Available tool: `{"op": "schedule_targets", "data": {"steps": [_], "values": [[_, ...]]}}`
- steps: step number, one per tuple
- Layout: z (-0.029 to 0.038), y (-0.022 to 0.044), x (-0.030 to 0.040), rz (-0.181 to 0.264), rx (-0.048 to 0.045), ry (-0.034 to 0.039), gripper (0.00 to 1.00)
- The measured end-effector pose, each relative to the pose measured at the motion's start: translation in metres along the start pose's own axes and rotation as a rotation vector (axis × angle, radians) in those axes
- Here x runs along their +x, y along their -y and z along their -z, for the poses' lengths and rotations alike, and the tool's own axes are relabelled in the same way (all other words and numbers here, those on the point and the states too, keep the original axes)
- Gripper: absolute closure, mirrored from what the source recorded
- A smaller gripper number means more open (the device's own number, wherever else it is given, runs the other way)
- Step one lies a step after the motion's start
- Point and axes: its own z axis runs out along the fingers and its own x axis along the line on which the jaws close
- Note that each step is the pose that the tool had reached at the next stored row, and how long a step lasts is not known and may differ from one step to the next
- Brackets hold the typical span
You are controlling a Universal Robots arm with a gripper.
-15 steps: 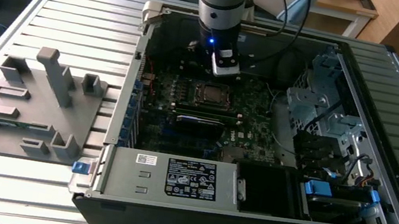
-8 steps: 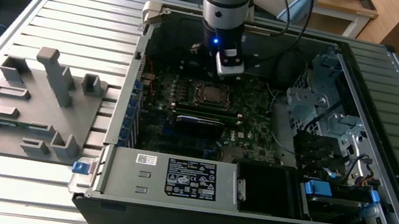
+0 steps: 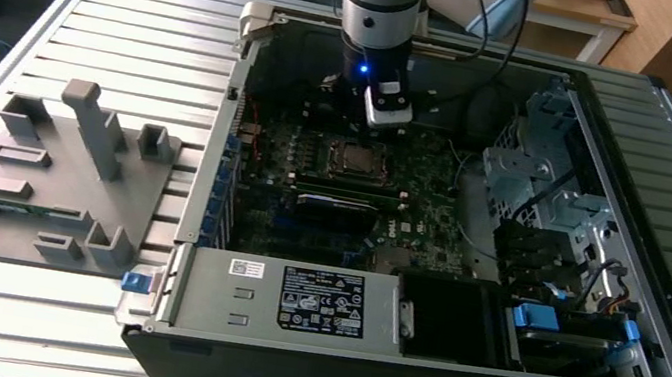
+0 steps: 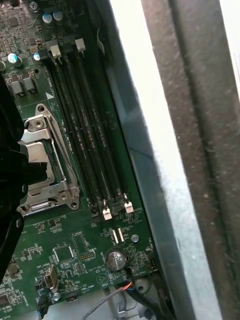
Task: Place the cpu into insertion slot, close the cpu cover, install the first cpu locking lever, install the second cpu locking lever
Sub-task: 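Install the first cpu locking lever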
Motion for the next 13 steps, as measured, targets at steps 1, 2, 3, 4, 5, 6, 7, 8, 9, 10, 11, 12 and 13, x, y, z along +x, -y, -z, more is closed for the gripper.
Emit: {"op": "schedule_targets", "data": {"steps": [1, 2, 3, 4, 5, 6, 7, 8, 9, 10, 11, 12, 13], "values": [[-0.0001, 0.0, 0.0, 0.0, 0.0002, -0.0001, 0.9], [-0.0002, -0.0001, 0.0, 0.0, 0.0023, -0.0023, 0.9], [-0.0003, -0.0001, 0.0, 0.0, 0.008, -0.0068, 0.9], [-0.0003, -0.0001, 0.0, 0.001, 0.0161, -0.0113, 0.9], [-0.0005, -0.0002, -0.0001, 0.002, 0.025, -0.0163, 0.9], [-0.0007, -0.0002, -0.0001, 0.002, 0.0341, -0.022, 0.9], [-0.0007, -0.0002, -0.0001, 0.003, 0.0374, -0.0237, 0.9], [-0.0007, -0.0001, -0.0001, 0.003, 0.0376, -0.0237, 0.9], [-0.0007, -0.0001, -0.0001, 0.003, 0.0377, -0.0237, 0.9], [-0.0006, -0.0002, -0.0001, 0.003, 0.0378, -0.0238, 0.9], [-0.0007, -0.0002, -0.0001, 0.003, 0.0378, -0.0237, 0.9], [-0.0007, -0.0002, -0.0001, 0.003, 0.0378, -0.0237, 0.9], [-0.0007, -0.0002, -0.0001, 0.004, 0.0375, -0.0238, 0.9]]}}
